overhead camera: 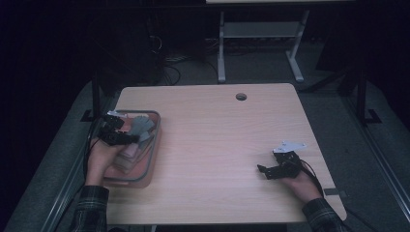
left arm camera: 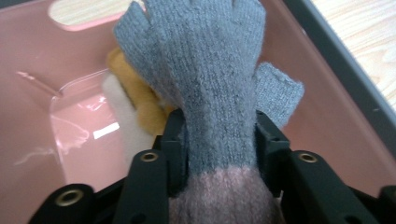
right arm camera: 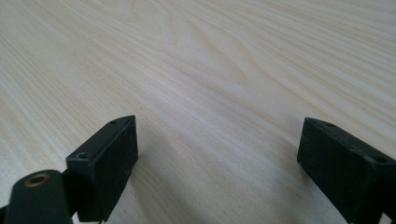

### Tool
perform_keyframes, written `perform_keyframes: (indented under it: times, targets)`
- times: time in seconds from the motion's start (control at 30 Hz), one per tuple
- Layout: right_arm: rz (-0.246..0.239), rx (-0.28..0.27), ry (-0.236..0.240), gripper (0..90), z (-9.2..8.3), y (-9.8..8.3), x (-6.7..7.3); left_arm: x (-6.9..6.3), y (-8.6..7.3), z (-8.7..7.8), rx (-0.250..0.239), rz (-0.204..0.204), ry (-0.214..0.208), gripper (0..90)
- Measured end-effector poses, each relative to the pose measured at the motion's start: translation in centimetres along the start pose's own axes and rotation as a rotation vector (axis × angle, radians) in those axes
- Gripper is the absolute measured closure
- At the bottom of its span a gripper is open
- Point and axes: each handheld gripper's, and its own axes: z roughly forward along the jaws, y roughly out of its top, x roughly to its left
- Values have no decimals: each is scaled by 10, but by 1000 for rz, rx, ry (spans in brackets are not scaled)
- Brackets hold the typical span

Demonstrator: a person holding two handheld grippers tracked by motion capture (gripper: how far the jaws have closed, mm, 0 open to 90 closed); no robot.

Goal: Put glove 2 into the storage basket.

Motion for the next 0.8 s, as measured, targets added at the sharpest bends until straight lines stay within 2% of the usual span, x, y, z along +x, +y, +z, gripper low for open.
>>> perform_keyframes:
  times: [0.07,0.1,0.13,0.17,0.2,0.23,0.3,0.4,0.53,0.57,0.6,0.63,0.8]
  targets:
    - [0,0,0,118,0,0,0,-1,-1,6,-10,9,29,573]
    - [0,0,0,118,0,0,0,-1,-1,6,-10,9,29,540]
    - [1,1,0,119,0,0,0,-1,-1,7,-11,22,52,483]
    - [1,1,0,119,0,0,0,-2,-1,7,-17,29,69,483]
    - [-4,-2,0,119,0,0,0,-2,-1,7,-24,35,83,364]
    - [-2,-1,0,118,0,0,0,0,-1,7,-29,30,106,322]
    - [-4,-2,0,118,0,0,0,1,-1,6,-34,13,96,257]
    - [-4,-2,0,119,0,0,0,2,-1,4,-44,16,97,230]
    - [-3,-2,0,118,0,0,0,3,1,-8,-84,12,83,218]
    - [-3,-2,0,118,0,0,0,3,2,-12,-96,11,72,215]
    - [-3,-2,0,118,0,0,0,1,4,-19,-128,5,41,214]
    - [-3,-2,0,118,0,0,0,1,4,-19,-128,5,41,213]
    - [2,0,-1,119,0,0,0,-10,10,-25,-163,11,-32,201]
